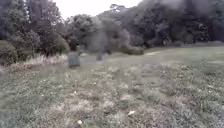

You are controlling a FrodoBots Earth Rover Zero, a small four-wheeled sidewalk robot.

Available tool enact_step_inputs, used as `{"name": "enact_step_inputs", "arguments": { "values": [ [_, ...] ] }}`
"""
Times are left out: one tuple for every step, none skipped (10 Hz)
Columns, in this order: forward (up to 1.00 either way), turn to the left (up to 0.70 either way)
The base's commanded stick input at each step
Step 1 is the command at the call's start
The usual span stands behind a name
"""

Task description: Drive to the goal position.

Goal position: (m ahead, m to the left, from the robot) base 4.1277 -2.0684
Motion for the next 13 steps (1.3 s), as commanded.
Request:
{"name": "enact_step_inputs", "arguments": {
  "values": [
    [0.5,-0.03],
    [0.5,-0.03],
    [0.5,-0.02],
    [0.5,-0.01],
    [0.5,0.0],
    [0.5,0.0],
    [0.5,0.0],
    [0.5,0.0],
    [0.5,0.0],
    [0.5,0.0],
    [0.5,0.0],
    [0.5,0.0],
    [0.5,0.0]
  ]
}}
